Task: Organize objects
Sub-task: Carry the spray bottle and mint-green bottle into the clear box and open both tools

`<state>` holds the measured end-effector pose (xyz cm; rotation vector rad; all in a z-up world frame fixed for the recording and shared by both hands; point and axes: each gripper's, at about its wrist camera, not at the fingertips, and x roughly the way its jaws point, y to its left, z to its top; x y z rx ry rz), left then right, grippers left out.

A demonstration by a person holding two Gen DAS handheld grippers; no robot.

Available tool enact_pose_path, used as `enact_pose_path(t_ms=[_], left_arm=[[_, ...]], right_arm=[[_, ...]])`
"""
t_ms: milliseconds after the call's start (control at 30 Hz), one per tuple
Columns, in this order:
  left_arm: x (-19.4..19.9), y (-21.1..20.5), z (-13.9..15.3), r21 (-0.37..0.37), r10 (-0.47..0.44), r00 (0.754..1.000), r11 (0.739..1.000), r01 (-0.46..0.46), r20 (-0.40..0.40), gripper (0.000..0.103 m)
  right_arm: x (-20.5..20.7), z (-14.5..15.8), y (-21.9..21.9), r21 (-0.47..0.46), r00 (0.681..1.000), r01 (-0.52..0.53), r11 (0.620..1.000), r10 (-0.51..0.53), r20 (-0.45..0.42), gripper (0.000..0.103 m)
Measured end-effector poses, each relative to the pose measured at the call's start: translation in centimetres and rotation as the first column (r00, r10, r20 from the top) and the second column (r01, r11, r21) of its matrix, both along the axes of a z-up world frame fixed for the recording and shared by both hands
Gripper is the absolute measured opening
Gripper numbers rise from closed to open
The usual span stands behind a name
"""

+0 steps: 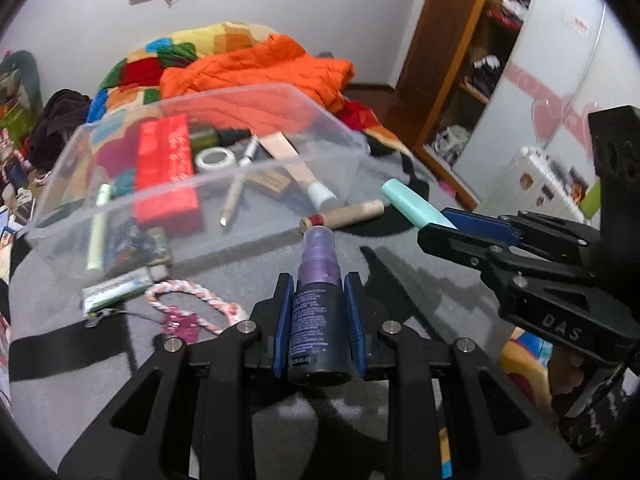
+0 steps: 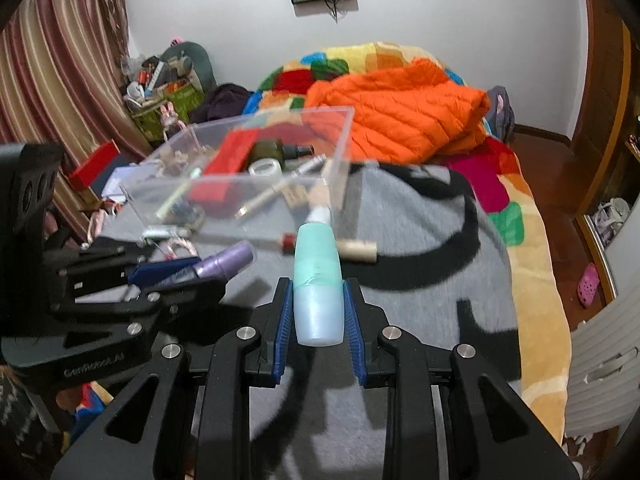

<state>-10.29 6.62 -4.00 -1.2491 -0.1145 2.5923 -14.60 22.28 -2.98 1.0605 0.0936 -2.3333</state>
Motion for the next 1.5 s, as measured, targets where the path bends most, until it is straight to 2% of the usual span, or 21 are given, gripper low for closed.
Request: enact_pose_path(t_ms=[267, 600, 800, 1000, 1200, 1333, 1500], left_arm=[[0.6, -2.6, 3.8, -0.006, 0.084, 0.99, 0.996, -0.086, -0.109, 0.025], [-1.4, -6.2, 5.9, -0.01, 0.187, 0.966, 0.981, -0.192, -0.18, 0.025], [-3.9, -8.4, 5.3, -0.011, 0.234, 0.96, 0.971, -0.239, -0.156, 0.025], [-6.3, -10.0, 3.4, -0.022, 0.269, 0.958, 0.962, -0.272, -0.098, 0.025], [-8.0, -11.0, 1.2, -0.009, 0.282, 0.959, 0.959, -0.282, -0.03, 0.025], [-7.8, -11.1, 1.1, 0.001, 0.278, 0.96, 0.961, -0.278, -0.026, 0.025], [-6.9, -11.0, 2.5, 0.001, 0.269, 0.961, 0.963, -0.27, -0.06, 0.026]], right_arm=[[-0.9, 2.7, -2.5, -0.03, 0.997, -0.03, 0.999, 0.028, -0.065, 0.023], [-3.9, 5.0, -5.6, -0.056, 0.992, -0.033, 0.998, 0.026, -0.124, 0.023], [-7.0, 4.5, -7.1, -0.036, 0.994, -0.003, 0.999, -0.001, -0.109, 0.023], [-9.9, 2.1, -8.9, 0.007, 0.999, 0.009, 1.0, -0.009, -0.036, 0.023], [-10.8, -0.1, -10.5, 0.061, 1.0, -0.011, 0.998, 0.01, 0.005, 0.023], [-10.4, -0.7, -11.3, 0.088, 0.999, -0.04, 0.995, 0.039, 0.008, 0.023], [-10.4, -0.6, -11.1, 0.077, 0.998, -0.051, 0.996, 0.048, 0.039, 0.023]])
